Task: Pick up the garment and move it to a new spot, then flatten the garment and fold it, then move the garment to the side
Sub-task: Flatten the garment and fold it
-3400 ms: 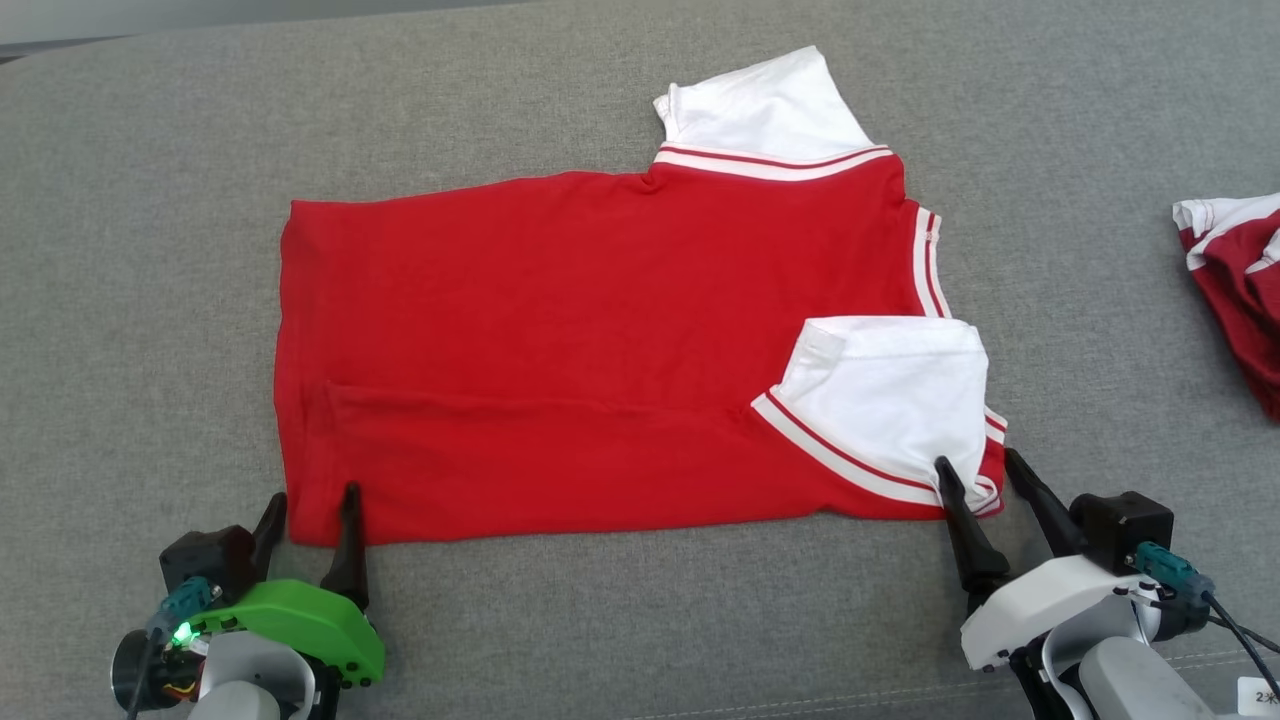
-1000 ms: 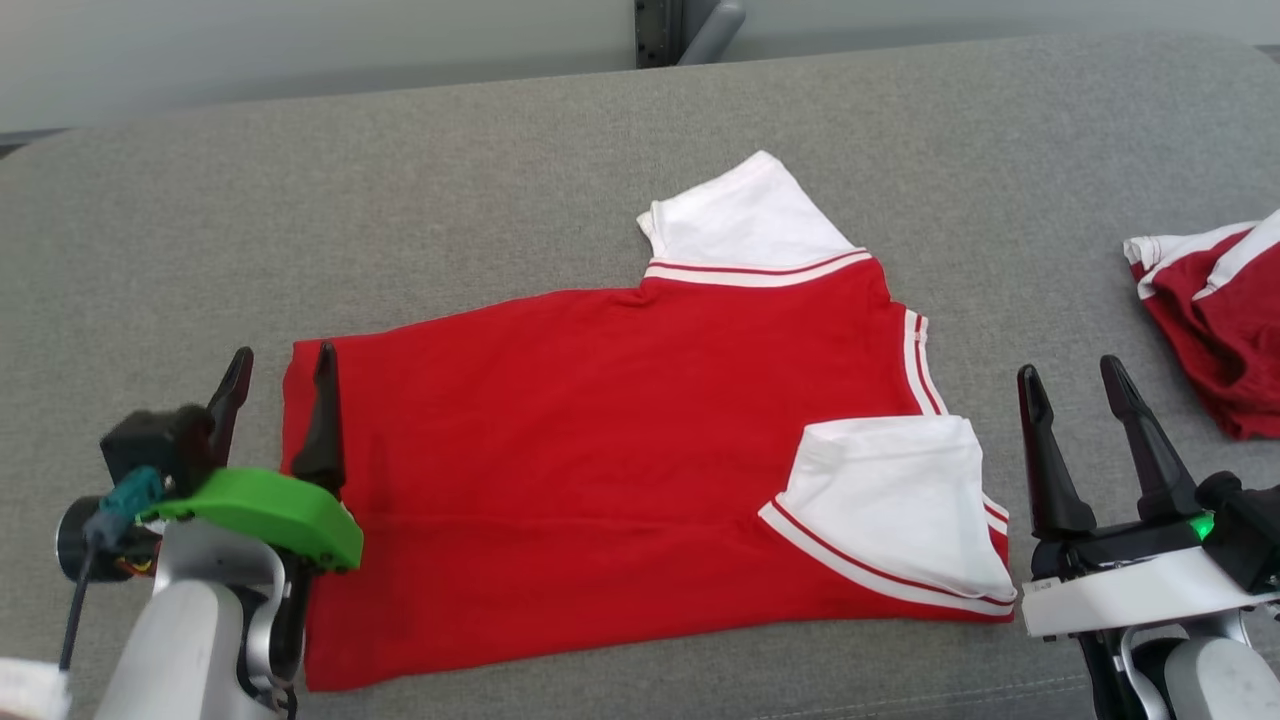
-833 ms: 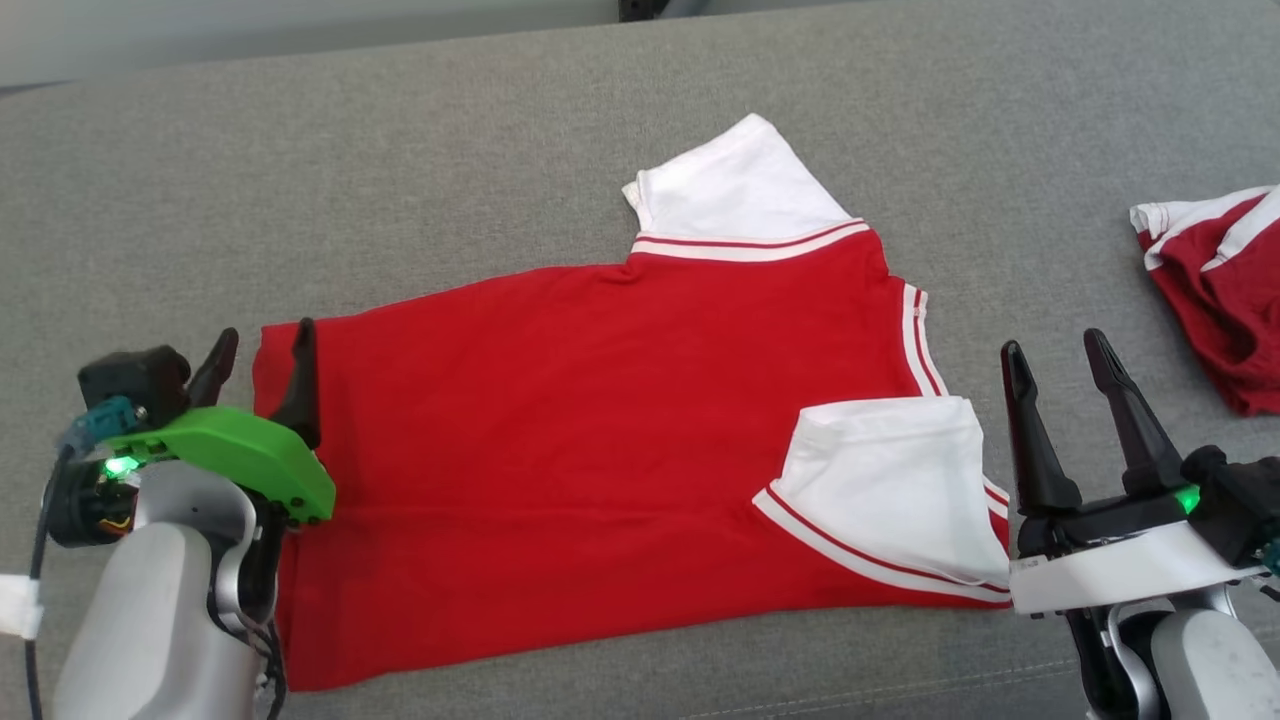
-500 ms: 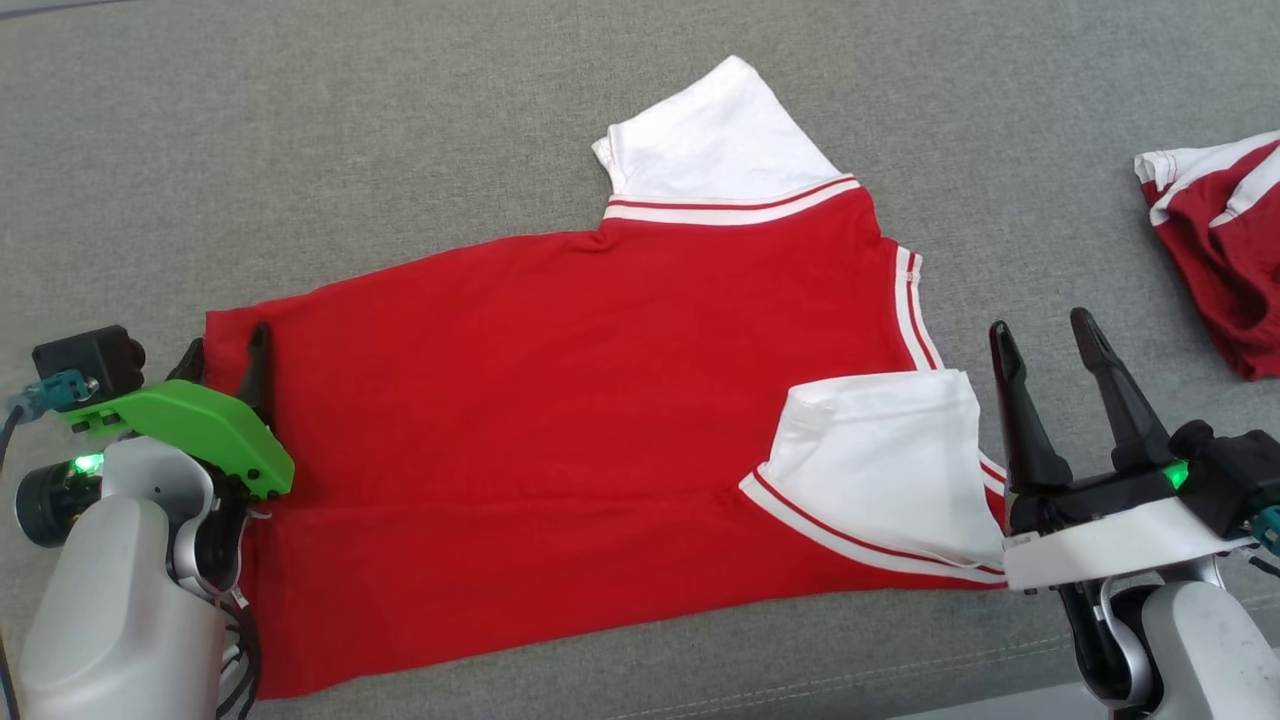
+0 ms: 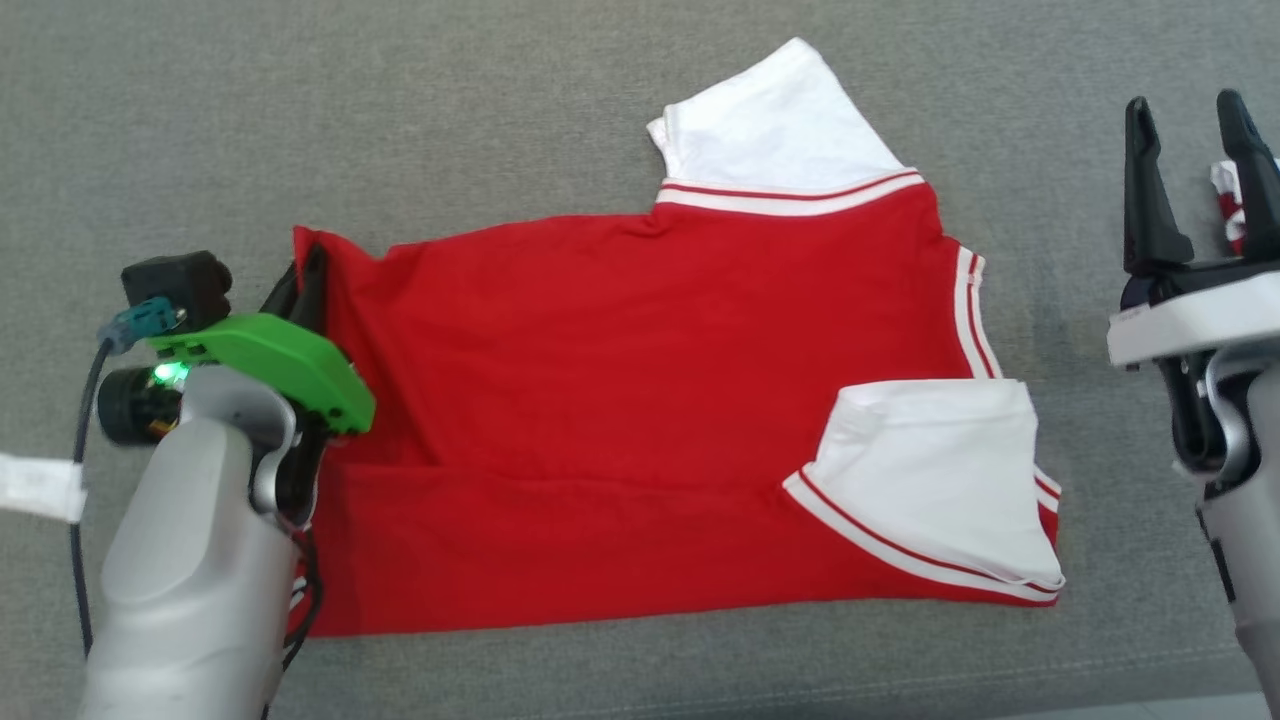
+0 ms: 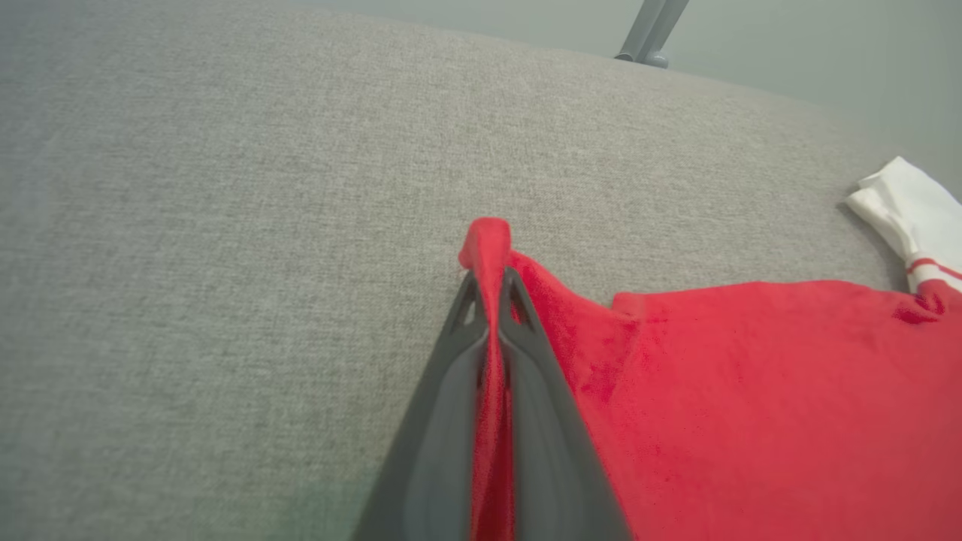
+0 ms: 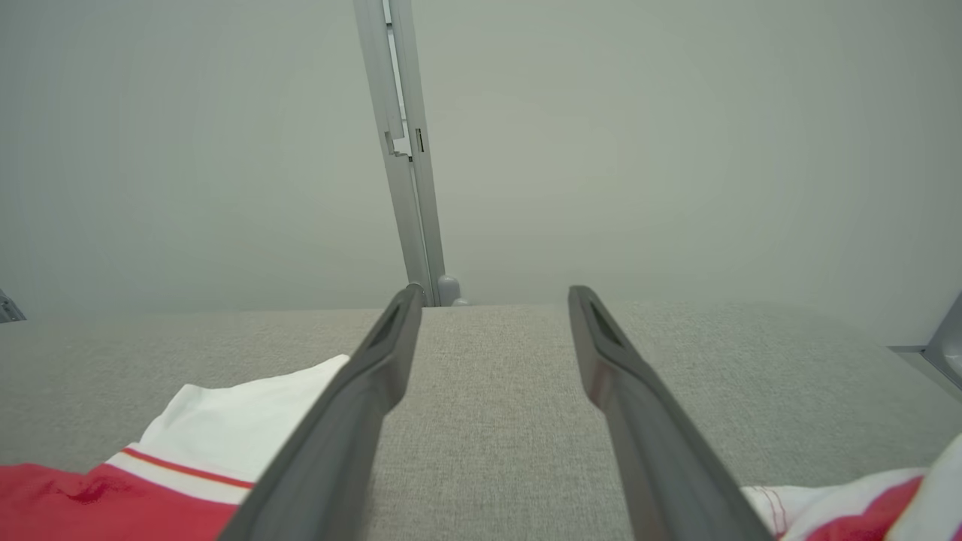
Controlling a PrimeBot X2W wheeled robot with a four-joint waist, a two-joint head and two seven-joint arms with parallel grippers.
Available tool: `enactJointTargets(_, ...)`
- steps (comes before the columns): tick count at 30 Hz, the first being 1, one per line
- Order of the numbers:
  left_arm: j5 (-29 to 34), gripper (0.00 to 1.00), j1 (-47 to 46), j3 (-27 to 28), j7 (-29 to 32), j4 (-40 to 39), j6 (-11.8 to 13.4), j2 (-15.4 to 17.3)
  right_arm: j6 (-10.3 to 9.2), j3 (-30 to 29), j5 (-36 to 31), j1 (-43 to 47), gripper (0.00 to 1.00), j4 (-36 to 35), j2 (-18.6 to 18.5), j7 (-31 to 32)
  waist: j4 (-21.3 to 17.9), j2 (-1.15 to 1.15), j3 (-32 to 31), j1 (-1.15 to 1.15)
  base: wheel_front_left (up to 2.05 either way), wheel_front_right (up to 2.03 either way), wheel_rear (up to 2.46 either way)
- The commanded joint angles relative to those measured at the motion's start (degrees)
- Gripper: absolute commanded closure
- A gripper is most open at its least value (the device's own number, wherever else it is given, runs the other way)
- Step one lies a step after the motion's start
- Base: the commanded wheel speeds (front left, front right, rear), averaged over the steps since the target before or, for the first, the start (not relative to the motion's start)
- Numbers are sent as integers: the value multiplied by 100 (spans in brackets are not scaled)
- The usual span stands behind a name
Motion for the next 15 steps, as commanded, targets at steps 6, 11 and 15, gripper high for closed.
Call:
enactJointTargets(6,177,100,-708,-531,-187,-36,-88,-476,-5,602,332,-1449,0,1253,-517,186,949,0,543,0,0,0,0)
enactJointTargets(11,146,100,-989,-924,-283,28,-118,-716,-5,1018,535,-2094,0,2017,-740,330,1410,0,652,0,0,0,0)
enactJointTargets(15,-6,100,-1239,-1391,-398,44,-133,-841,-6,1580,835,-2705,0,2845,-890,695,1756,0,797,0,0,0,0)
